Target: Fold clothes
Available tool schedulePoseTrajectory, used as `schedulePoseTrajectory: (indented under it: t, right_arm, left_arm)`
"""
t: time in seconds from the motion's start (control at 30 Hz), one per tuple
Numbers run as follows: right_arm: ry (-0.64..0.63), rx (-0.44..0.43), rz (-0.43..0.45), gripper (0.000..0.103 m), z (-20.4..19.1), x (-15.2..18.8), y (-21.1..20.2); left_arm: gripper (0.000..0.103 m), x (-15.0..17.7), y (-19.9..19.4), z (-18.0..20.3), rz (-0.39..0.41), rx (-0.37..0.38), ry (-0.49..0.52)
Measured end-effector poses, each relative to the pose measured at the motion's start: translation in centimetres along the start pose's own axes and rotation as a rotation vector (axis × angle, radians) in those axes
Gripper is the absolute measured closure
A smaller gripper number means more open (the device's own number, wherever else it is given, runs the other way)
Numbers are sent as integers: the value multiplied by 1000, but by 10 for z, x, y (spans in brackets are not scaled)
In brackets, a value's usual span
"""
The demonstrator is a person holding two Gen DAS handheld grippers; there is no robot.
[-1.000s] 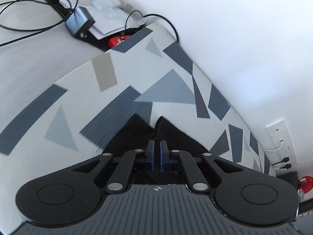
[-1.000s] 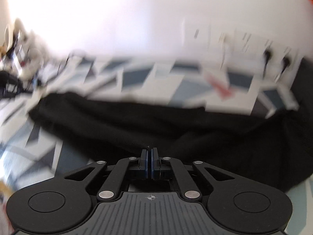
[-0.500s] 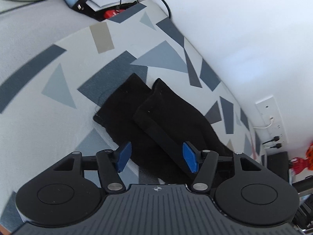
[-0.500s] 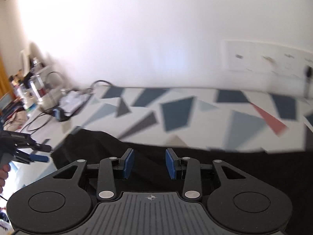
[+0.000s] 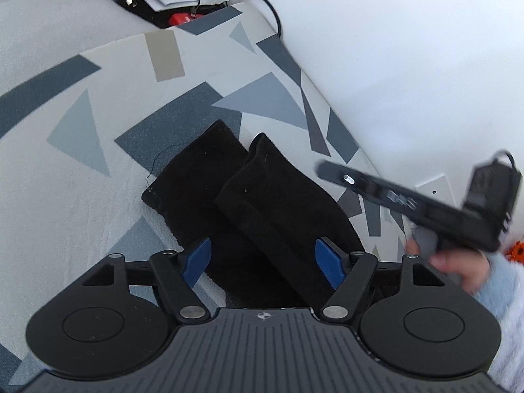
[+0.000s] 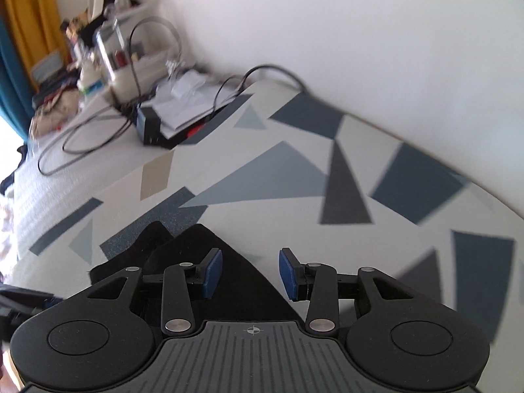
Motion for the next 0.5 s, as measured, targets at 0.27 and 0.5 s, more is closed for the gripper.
schedulePoseTrajectory:
  t: [0.27, 0.5]
  right_arm:
    - [-171, -30, -144, 76, -35, 2, 51]
    - [-175, -60, -19, 102, -27, -17, 18]
  left_arm:
    - [11, 1, 6, 5, -31, 9, 35]
    - [11, -12, 11, 5, -5, 141, -122]
Point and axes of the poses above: each gripper's, at about its wrist camera, not at the fingertips, and y roughly the way its jaws point, z to its right, x to its underside, the point moved 9 cm from there along y, roughly the way its jaws point, and after that the axes turned 14 degrees about y, right-handed, at the moved point
